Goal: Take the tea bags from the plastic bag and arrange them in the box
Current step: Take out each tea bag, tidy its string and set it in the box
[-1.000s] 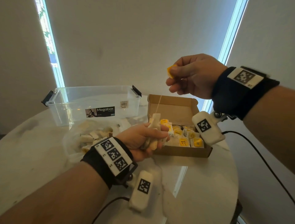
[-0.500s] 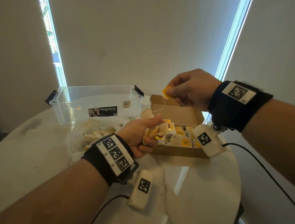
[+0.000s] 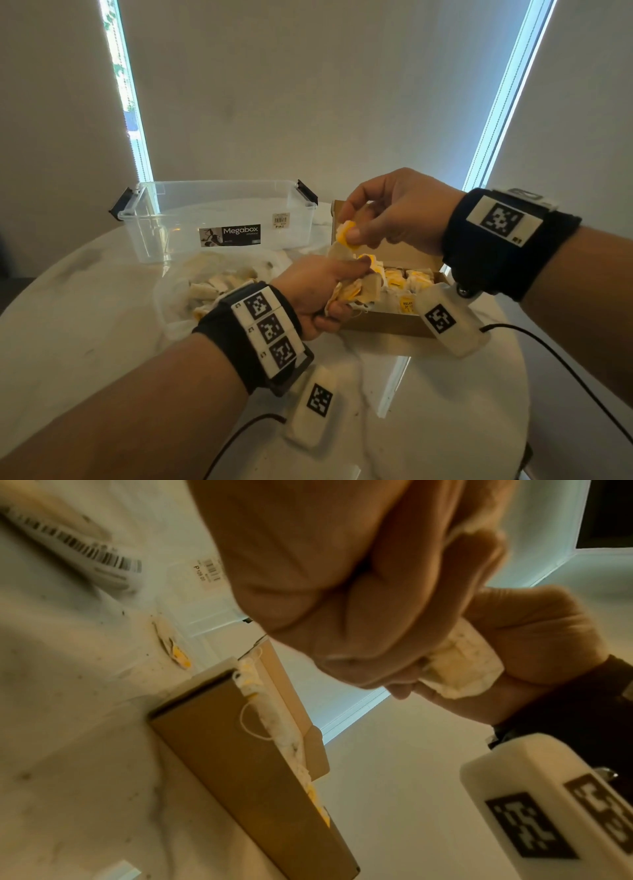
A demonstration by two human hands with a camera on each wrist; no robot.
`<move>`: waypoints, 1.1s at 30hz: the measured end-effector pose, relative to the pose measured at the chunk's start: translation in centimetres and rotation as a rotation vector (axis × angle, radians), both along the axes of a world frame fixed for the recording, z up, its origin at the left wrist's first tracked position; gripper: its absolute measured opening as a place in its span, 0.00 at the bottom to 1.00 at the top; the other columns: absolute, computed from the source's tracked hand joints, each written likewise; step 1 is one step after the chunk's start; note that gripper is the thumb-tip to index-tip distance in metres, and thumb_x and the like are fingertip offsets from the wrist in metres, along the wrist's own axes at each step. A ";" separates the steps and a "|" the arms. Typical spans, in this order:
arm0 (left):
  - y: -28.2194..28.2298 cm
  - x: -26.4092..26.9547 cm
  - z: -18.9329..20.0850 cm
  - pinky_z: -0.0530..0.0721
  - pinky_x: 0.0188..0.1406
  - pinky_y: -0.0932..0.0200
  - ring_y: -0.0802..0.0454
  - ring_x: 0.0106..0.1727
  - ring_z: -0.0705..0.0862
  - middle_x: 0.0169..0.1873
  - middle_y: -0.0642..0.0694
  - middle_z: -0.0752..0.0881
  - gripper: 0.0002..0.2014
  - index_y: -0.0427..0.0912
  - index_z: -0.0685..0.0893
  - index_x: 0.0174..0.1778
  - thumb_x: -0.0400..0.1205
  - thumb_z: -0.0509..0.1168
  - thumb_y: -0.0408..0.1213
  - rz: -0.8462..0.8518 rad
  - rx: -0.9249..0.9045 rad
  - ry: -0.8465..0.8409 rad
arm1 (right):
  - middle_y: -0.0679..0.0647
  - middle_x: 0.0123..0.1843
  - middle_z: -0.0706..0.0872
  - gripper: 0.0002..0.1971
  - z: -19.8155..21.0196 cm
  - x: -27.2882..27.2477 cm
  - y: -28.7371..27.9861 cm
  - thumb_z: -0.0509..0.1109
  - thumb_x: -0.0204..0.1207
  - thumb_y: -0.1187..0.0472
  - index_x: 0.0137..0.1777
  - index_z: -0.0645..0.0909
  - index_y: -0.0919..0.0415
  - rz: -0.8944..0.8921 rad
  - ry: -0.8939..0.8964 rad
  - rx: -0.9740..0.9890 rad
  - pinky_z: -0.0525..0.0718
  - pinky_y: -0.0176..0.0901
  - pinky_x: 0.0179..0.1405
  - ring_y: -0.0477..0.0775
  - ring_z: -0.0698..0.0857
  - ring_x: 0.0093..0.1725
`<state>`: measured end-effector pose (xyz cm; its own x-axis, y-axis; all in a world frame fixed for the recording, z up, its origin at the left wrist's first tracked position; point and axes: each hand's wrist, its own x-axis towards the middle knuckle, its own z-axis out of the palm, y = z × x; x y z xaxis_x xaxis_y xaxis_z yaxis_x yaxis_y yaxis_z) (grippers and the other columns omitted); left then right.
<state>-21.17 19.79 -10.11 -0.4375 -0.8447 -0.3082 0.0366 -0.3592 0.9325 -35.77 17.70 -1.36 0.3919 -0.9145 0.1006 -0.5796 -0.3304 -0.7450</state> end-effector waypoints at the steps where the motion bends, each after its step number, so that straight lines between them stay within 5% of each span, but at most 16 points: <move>1: 0.1 0.0 0.1 0.59 0.07 0.73 0.61 0.11 0.67 0.22 0.49 0.78 0.13 0.43 0.78 0.53 0.87 0.61 0.51 -0.002 -0.003 0.007 | 0.52 0.34 0.90 0.07 -0.1 -0.1 -0.1 0.82 0.70 0.67 0.47 0.90 0.61 0.004 0.018 0.000 0.80 0.27 0.26 0.42 0.85 0.29; 4: 0.0 -0.2 0.3 0.60 0.08 0.73 0.61 0.12 0.68 0.27 0.47 0.79 0.12 0.42 0.79 0.56 0.87 0.62 0.48 0.014 -0.021 0.015 | 0.52 0.34 0.91 0.04 -0.6 0.0 -0.2 0.82 0.70 0.64 0.42 0.91 0.60 -0.018 0.050 0.008 0.82 0.31 0.30 0.42 0.86 0.29; 7: 0.7 -0.4 1.0 0.59 0.07 0.73 0.61 0.10 0.67 0.18 0.49 0.79 0.13 0.41 0.78 0.59 0.88 0.60 0.48 0.011 -0.063 -0.059 | 0.55 0.36 0.92 0.03 -0.8 0.2 -0.4 0.83 0.70 0.61 0.40 0.93 0.59 -0.072 0.024 0.020 0.84 0.38 0.36 0.43 0.84 0.30; 11: 1.0 -0.7 1.4 0.60 0.08 0.73 0.61 0.10 0.67 0.15 0.52 0.77 0.14 0.41 0.80 0.59 0.88 0.62 0.49 0.022 -0.145 -0.116 | 0.48 0.35 0.92 0.02 -1.0 0.4 -0.4 0.83 0.70 0.59 0.38 0.93 0.52 -0.084 0.062 -0.013 0.79 0.30 0.30 0.38 0.85 0.30; 17: 1.1 -0.9 1.3 0.59 0.07 0.74 0.62 0.09 0.66 0.12 0.52 0.76 0.12 0.42 0.80 0.56 0.88 0.61 0.47 -0.005 -0.160 -0.149 | 0.45 0.43 0.92 0.12 -1.3 0.5 -0.4 0.82 0.71 0.62 0.53 0.90 0.47 0.013 0.162 -0.019 0.85 0.27 0.39 0.40 0.89 0.41; 20: 0.5 -0.6 0.5 0.62 0.08 0.71 0.61 0.13 0.68 0.20 0.51 0.82 0.14 0.37 0.82 0.57 0.85 0.66 0.46 -0.029 -0.171 -0.102 | 0.40 0.42 0.92 0.07 -0.7 0.4 -0.4 0.79 0.75 0.59 0.47 0.91 0.43 0.000 0.211 -0.055 0.79 0.34 0.43 0.39 0.87 0.43; 25: -0.8 0.8 -1.2 0.65 0.12 0.67 0.57 0.19 0.70 0.38 0.40 0.86 0.11 0.40 0.88 0.52 0.81 0.72 0.44 0.050 -0.197 -0.199 | 0.50 0.39 0.91 0.02 0.5 -1.9 -2.0 0.76 0.79 0.62 0.49 0.88 0.56 -0.232 -0.049 -0.058 0.84 0.38 0.36 0.42 0.86 0.32; 30: -2.1 1.9 -2.1 0.64 0.15 0.65 0.55 0.20 0.70 0.39 0.40 0.84 0.11 0.43 0.87 0.55 0.81 0.73 0.44 0.174 -0.126 -0.350 | 0.50 0.38 0.92 0.04 -1.8 -4.0 -4.4 0.77 0.77 0.64 0.49 0.85 0.56 -0.321 0.394 -0.013 0.82 0.35 0.33 0.39 0.89 0.28; 33: -2.6 1.6 -2.8 0.62 0.23 0.60 0.52 0.25 0.69 0.38 0.40 0.80 0.13 0.44 0.87 0.55 0.78 0.73 0.46 0.095 -0.093 -0.458 | 0.50 0.39 0.93 0.03 -3.7 -4.0 -5.5 0.76 0.78 0.64 0.49 0.85 0.57 -0.254 0.559 0.058 0.88 0.41 0.44 0.42 0.92 0.34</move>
